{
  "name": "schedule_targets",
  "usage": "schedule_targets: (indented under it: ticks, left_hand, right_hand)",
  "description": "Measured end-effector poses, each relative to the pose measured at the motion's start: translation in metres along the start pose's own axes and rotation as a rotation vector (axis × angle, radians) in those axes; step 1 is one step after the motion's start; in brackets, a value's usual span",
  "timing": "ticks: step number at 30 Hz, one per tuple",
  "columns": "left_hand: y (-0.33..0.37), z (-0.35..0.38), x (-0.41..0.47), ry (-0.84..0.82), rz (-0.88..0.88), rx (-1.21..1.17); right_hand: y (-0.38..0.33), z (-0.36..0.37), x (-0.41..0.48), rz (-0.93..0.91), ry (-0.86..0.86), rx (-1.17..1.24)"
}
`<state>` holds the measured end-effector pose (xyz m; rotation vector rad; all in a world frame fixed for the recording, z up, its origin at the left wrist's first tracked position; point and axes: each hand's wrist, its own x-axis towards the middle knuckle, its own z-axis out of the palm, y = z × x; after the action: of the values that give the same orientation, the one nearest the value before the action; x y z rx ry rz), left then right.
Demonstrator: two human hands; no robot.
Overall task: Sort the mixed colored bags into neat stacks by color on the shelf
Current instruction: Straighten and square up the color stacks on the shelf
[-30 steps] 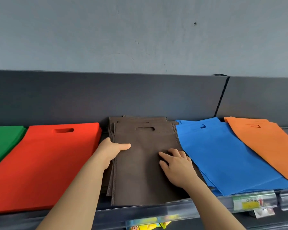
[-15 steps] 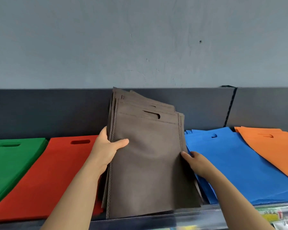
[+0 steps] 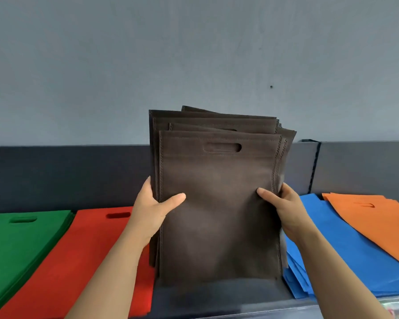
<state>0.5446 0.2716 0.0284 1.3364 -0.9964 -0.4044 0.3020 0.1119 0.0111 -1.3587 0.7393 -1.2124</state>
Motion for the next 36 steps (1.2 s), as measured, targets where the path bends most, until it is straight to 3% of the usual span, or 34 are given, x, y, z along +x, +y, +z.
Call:
schedule_targets:
  ticks: [2,5,12,18,24,33,36]
  left_hand:
    - [0.006,0.001,0.004,0.081,0.041,0.125]
    - [0.004,0.014,0.0,0.045,0.094,0.273]
    - [0.003,0.024,-0.004,0.08,0.181,0.354]
    - [0.014,0.023,-0.004,0.183,0.268,0.232]
    - [0.007,0.025,-0.004,0.072,0.22,0.206]
    - [0.01,0.026,-0.003,0.124,0.254,0.265]
    - [0.016,0.026,-0.005,0.107,0.222,0.183]
  right_hand:
    - [-0.005,-0.001,-0.002,-0.033,0.018,-0.057]
    - [-0.003,0.008,-0.011,-0.066,0.03,-0.082]
    - [-0.004,0.011,-0.021,-0.131,0.14,-0.214]
    - [-0.025,0.012,-0.025,-0.264,0.111,-0.173]
    - [-0.017,0.014,-0.028,-0.25,0.032,-0.119]
    - [-0.023,0.016,-0.026,-0.297,0.091,-0.277]
    - [-0.025,0.011,-0.026,-0.3,0.075,-0.246]
